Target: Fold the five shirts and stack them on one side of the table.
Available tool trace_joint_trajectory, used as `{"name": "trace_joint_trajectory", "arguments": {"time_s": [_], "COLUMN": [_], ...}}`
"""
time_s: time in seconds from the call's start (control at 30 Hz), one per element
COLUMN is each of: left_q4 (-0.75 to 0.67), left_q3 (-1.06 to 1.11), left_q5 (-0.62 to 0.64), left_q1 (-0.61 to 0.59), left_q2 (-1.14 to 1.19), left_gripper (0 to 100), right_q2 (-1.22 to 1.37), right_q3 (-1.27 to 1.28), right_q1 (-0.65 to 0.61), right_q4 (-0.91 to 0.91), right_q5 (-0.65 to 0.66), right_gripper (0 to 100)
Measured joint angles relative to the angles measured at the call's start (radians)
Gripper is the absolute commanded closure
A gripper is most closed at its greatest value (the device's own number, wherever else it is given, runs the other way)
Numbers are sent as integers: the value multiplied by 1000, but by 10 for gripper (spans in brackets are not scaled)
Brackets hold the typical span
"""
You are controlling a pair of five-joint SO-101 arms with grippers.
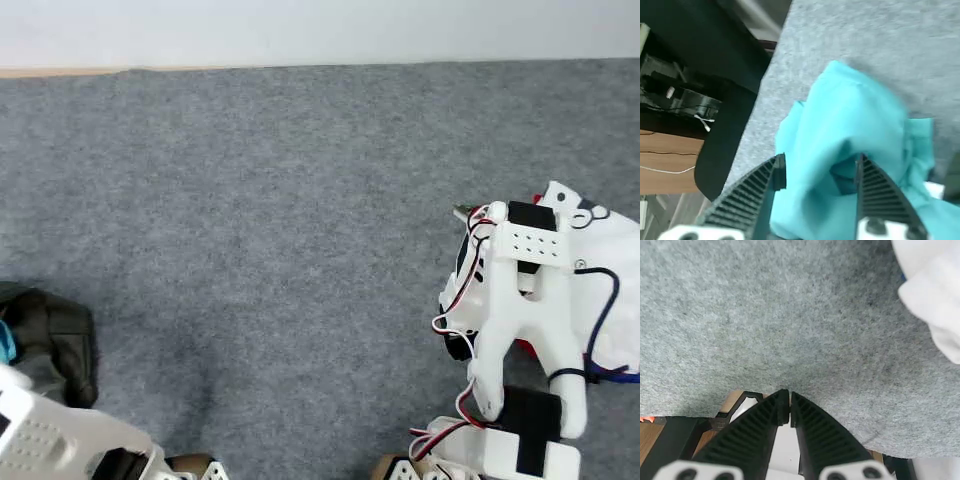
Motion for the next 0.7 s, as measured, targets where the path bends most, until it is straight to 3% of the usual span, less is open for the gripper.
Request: {"name": "trace_joint_trajectory", "arguments": {"time_s": [0.1,0.23,0.47,0.7], "left_q4": [-31,-37,55,181], "left_q3": [0,2,2,2], "left_q5": [-14,-63,-57,170], "left_q1": [-12,-14,48,284], "left_q2": [84,173,75,-279], "left_gripper": [835,1000,997,995], "right_q2": [0,0,-2,-2], "right_q3": [0,0,0,0], "right_q1": [0,0,0,0], "right_q4": [0,0,0,0], "right_q5": [0,0,0,0], "right_gripper": [988,988,988,988]}}
